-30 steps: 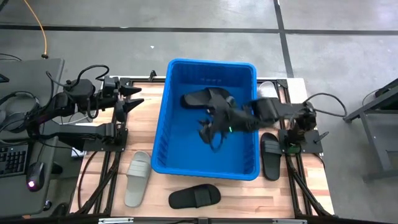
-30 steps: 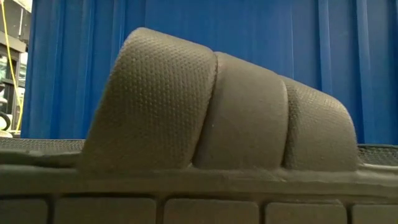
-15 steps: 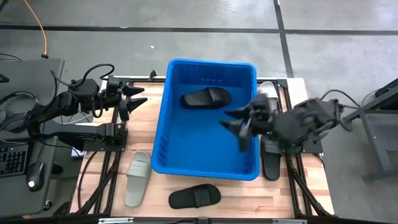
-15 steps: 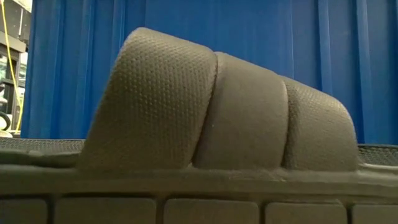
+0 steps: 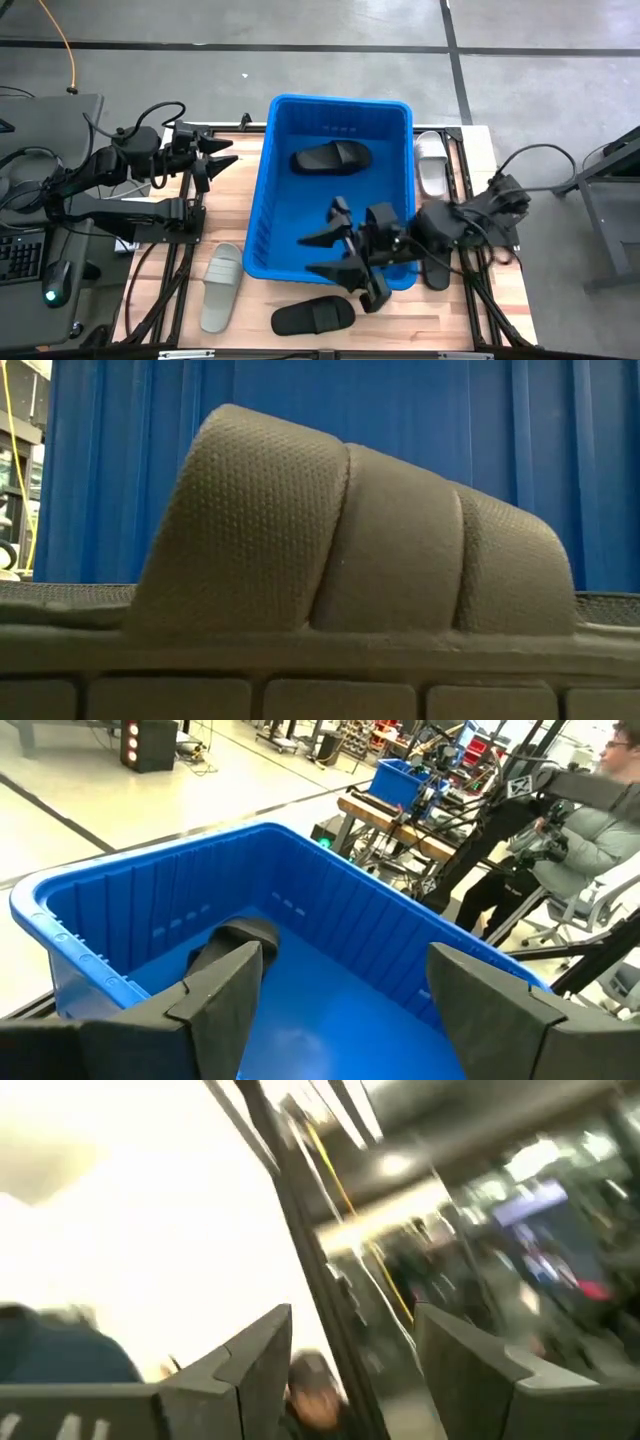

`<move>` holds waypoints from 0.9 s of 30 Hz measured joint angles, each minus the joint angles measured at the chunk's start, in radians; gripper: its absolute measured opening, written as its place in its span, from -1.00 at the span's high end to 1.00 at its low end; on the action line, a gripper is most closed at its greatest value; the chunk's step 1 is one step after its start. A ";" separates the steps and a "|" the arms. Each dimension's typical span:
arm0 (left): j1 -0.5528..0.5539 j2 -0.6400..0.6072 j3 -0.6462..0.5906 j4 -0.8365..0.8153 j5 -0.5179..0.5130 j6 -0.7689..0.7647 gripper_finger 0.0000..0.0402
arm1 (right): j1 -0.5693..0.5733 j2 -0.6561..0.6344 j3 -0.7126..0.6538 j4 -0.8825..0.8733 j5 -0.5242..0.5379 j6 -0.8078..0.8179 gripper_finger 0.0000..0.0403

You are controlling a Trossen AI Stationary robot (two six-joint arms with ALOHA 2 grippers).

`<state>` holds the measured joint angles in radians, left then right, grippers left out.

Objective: Pick and place slides into bin
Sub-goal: Put the black slide into the blue container

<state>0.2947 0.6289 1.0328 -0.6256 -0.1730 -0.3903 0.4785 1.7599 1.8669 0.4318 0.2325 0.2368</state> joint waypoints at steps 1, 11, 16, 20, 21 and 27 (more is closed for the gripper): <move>0.000 0.000 0.000 -0.001 0.000 0.005 -0.35 | -0.013 -0.001 -0.049 0.088 -0.021 0.006 0.01; 0.000 0.000 0.000 -0.005 0.006 0.019 -0.35 | -0.026 -0.248 -0.486 0.196 0.189 0.085 0.01; 0.000 0.002 0.000 -0.005 0.008 0.019 -0.35 | 0.032 -0.461 -0.757 0.189 0.502 0.131 0.00; 0.000 0.004 0.000 -0.006 0.008 0.025 -0.35 | 0.087 -0.624 -0.962 0.186 0.607 0.199 0.00; 0.000 0.004 0.000 -0.006 0.008 0.025 -0.35 | 0.101 -0.666 -1.005 0.192 0.608 0.214 0.00; 0.000 0.005 0.000 -0.006 0.008 0.019 -0.35 | 0.197 -0.890 -1.197 0.208 0.733 0.184 0.00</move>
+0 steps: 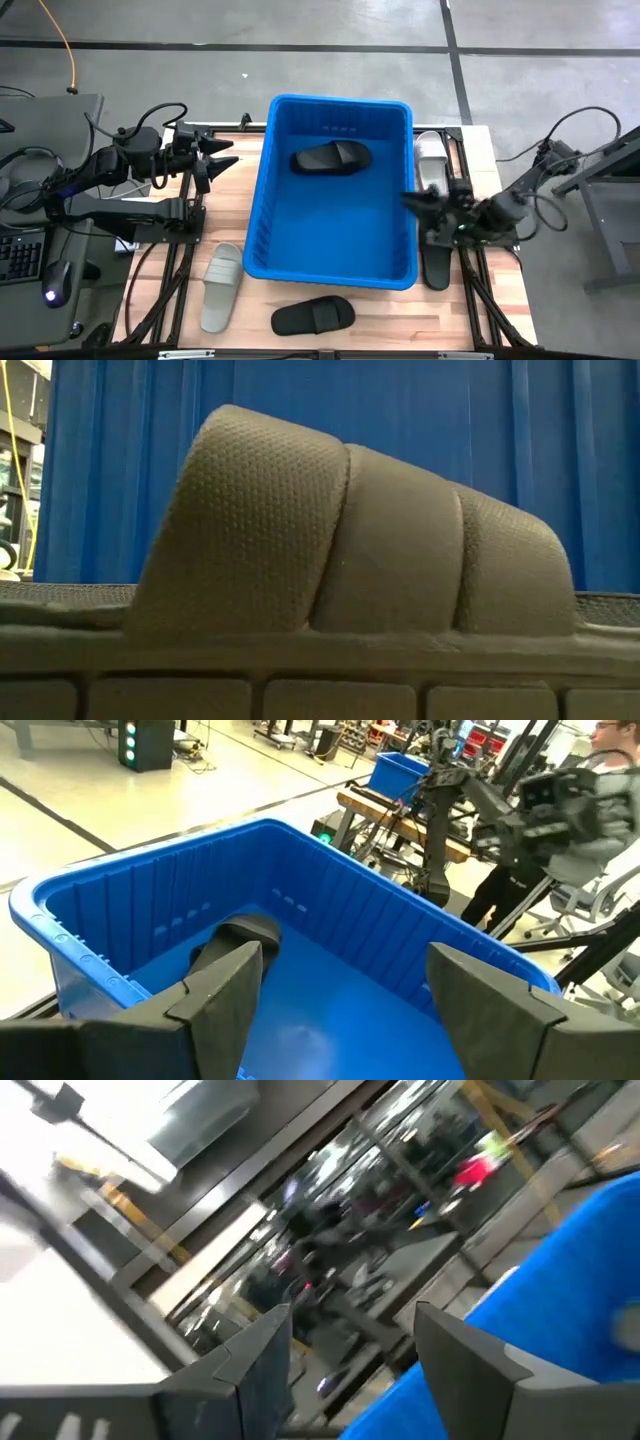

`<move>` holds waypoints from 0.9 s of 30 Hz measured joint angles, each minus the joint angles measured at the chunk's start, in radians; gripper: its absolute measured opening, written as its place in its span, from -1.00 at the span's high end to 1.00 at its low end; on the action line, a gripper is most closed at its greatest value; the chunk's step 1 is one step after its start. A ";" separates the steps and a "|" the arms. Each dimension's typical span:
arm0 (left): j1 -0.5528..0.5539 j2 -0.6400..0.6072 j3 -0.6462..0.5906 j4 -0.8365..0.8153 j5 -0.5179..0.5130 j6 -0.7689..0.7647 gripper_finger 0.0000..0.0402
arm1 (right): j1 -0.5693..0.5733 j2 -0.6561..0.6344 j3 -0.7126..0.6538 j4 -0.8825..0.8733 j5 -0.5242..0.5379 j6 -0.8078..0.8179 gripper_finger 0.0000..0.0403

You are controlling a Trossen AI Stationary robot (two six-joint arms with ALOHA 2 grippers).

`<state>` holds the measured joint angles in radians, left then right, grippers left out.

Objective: Pick and place slides into bin
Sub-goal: Put the black slide into the blue container

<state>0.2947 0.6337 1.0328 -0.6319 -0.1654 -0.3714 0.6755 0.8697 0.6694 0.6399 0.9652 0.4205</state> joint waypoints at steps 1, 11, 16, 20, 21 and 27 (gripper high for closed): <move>0.000 0.004 0.000 0.000 0.000 0.000 -0.35 | 0.019 -0.038 -0.023 -0.004 0.031 -0.017 0.00; 0.000 0.026 0.000 -0.024 -0.009 0.000 -0.35 | 0.155 -0.462 -0.189 -0.298 0.194 -0.009 0.00; 0.000 0.038 0.000 -0.029 -0.011 0.032 -0.35 | 0.201 -0.651 -0.230 -0.648 0.175 0.243 0.01; 0.000 0.036 0.000 -0.051 -0.011 0.038 -0.35 | 0.220 -0.749 -0.230 -0.938 0.062 0.451 0.00; 0.000 0.036 0.000 -0.055 -0.011 0.027 -0.35 | 0.223 -0.772 -0.230 -1.008 0.058 0.507 0.00; 0.000 0.037 0.000 -0.042 -0.011 -0.052 -0.35 | 0.223 -0.853 -0.230 -1.290 0.072 0.813 0.00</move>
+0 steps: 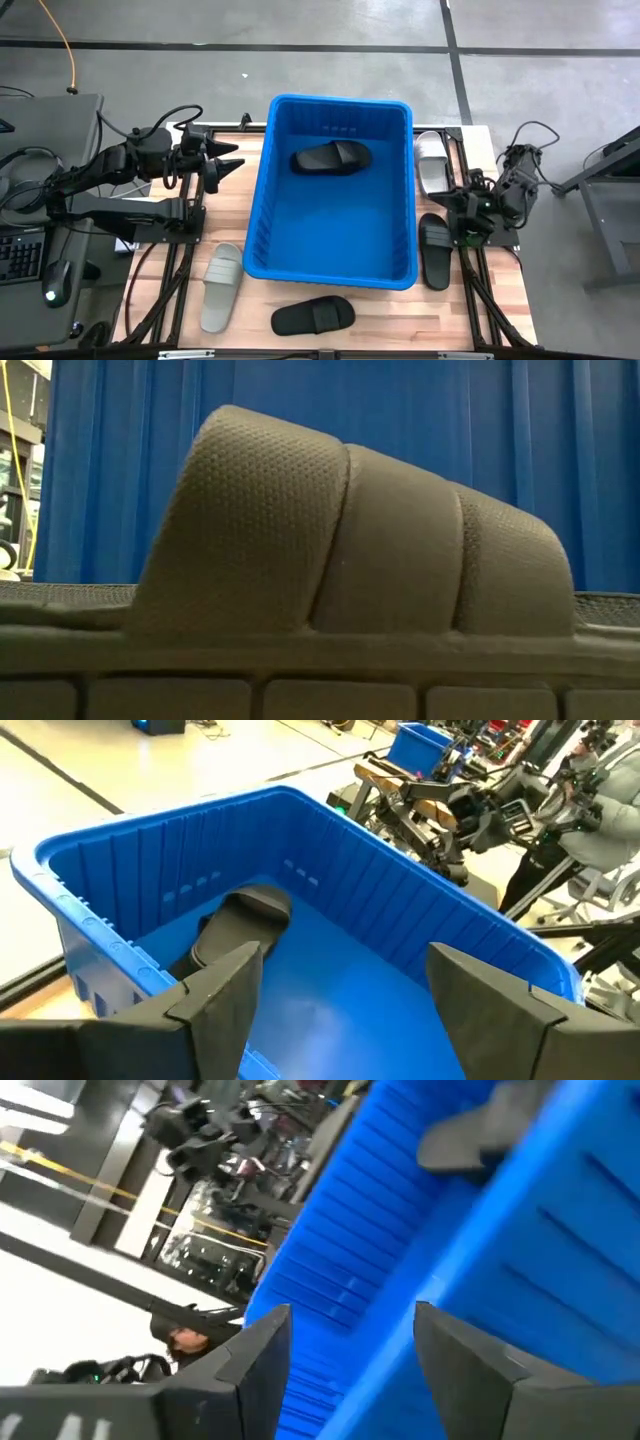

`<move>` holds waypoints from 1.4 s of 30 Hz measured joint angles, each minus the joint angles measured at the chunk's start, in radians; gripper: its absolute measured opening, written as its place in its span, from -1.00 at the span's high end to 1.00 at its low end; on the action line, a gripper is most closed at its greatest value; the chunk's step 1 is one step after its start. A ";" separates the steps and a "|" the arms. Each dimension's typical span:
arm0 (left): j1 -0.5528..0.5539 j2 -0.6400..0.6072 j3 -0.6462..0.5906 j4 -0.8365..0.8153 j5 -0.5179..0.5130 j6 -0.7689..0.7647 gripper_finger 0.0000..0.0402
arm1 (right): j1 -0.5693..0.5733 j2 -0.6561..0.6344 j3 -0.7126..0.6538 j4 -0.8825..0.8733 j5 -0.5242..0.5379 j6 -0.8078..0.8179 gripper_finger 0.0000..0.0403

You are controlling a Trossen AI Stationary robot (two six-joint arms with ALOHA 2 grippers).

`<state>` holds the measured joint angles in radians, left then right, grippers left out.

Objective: Pick and place slides into bin
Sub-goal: Put the black slide into the blue container

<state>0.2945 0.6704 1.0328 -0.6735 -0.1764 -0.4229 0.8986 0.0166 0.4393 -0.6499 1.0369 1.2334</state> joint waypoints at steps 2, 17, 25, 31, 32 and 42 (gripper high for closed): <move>0.000 0.000 0.000 -0.001 0.000 -0.001 -0.35 | -0.002 -0.007 0.000 -0.044 0.002 0.050 0.00; 0.000 0.014 0.000 -0.002 -0.027 0.056 -0.35 | -0.002 -0.006 0.019 -0.293 -0.055 0.325 0.01; 0.000 0.029 0.000 -0.004 -0.027 0.041 -0.35 | 0.003 -0.011 0.024 -0.362 -0.270 0.361 -0.01; 0.000 0.061 0.000 -0.002 -0.027 -0.004 -0.35 | 0.003 -0.010 0.023 -0.387 -0.222 0.409 -0.01; 0.000 0.070 0.000 -0.001 -0.027 -0.005 -0.35 | 0.003 -0.010 0.023 -0.397 -0.229 0.405 -0.01; 0.000 0.166 0.000 0.021 -0.019 -0.080 -0.35 | 0.005 -0.010 0.023 -0.373 -0.386 0.185 0.02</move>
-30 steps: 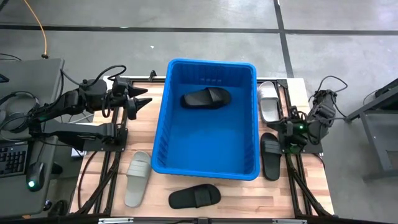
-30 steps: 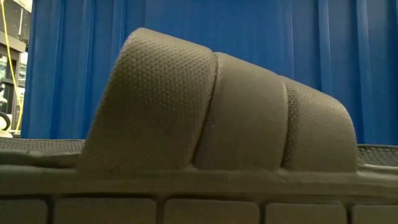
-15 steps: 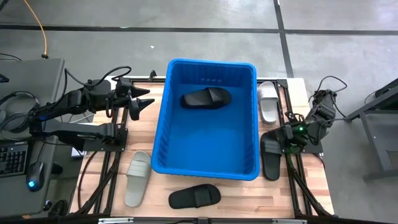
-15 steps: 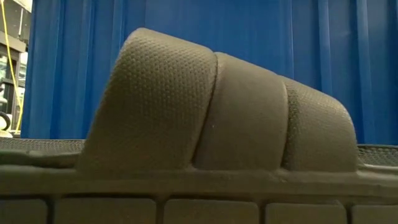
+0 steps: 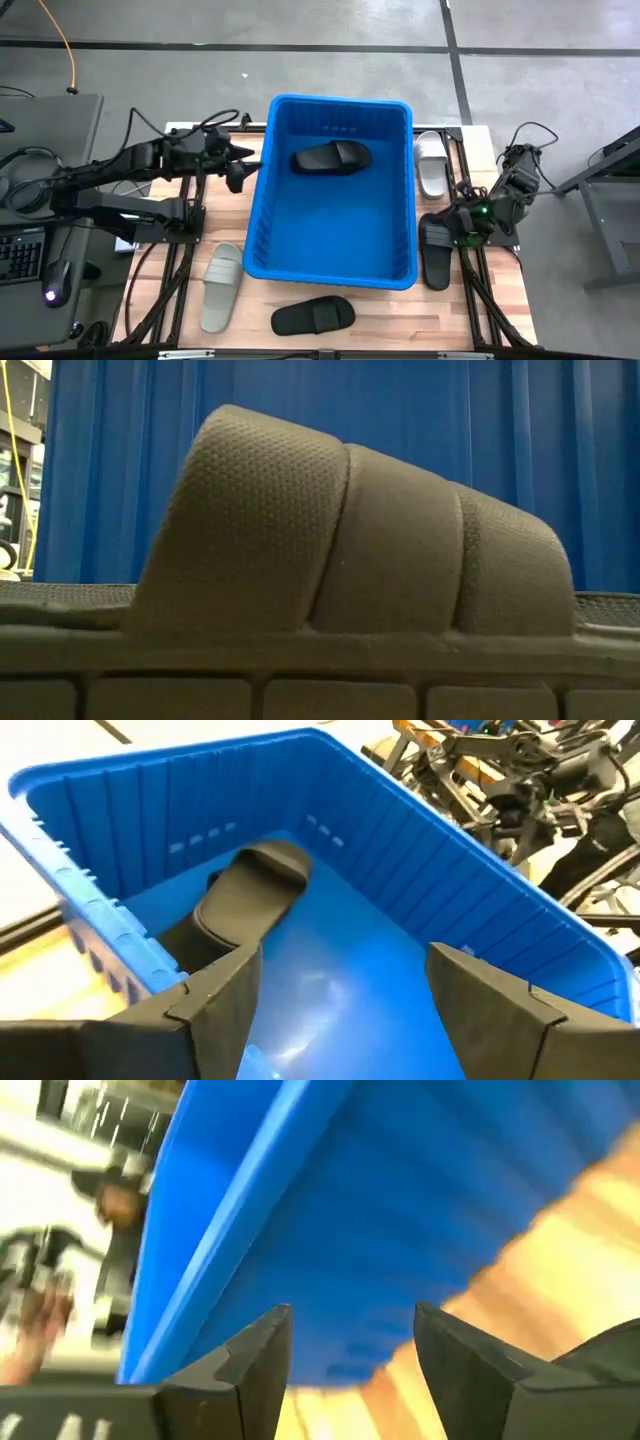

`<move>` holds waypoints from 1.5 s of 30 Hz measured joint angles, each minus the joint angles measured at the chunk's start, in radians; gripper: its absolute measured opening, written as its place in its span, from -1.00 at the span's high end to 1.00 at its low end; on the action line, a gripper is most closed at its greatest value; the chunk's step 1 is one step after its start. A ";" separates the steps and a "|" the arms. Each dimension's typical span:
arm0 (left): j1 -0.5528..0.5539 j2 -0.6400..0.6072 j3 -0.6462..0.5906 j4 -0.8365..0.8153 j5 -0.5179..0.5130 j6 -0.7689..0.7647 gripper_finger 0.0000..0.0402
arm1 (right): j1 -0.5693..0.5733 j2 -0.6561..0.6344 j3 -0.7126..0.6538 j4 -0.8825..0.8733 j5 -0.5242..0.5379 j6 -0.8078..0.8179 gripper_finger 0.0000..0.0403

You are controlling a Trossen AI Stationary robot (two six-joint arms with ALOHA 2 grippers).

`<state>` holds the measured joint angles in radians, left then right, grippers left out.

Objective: Pick and place slides into bin
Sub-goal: Put the black slide into the blue container

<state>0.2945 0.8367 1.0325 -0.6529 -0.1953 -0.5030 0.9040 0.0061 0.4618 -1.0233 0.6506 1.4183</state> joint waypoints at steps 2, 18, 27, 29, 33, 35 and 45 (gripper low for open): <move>0.000 0.011 0.000 0.022 0.016 -0.001 -0.35 | 0.001 0.002 0.000 0.027 -0.064 -0.071 0.05; 0.000 -0.019 0.000 0.068 0.054 0.024 -0.35 | -0.002 0.226 0.016 0.300 -0.368 -0.035 0.23; 0.000 -0.016 0.000 0.066 0.055 0.042 -0.35 | -0.002 0.380 0.014 0.327 -0.391 -0.026 0.33; 0.000 -0.016 0.000 0.067 0.056 0.042 -0.35 | -0.002 0.395 0.015 0.325 -0.367 -0.017 0.34; 0.000 -0.016 0.000 0.067 0.074 0.052 -0.35 | -0.023 0.442 0.015 0.185 -0.406 0.025 0.34; 0.000 -0.017 0.000 0.063 0.076 0.053 -0.35 | -0.041 0.484 0.014 0.100 -0.526 0.024 0.34; 0.000 -0.017 0.000 0.052 0.081 0.077 -0.35 | -0.147 0.814 0.305 -0.121 -0.430 -0.321 0.38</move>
<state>0.2943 0.8200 1.0325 -0.6014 -0.1142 -0.4263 0.7570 0.8201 0.7668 -1.1442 0.2203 1.0976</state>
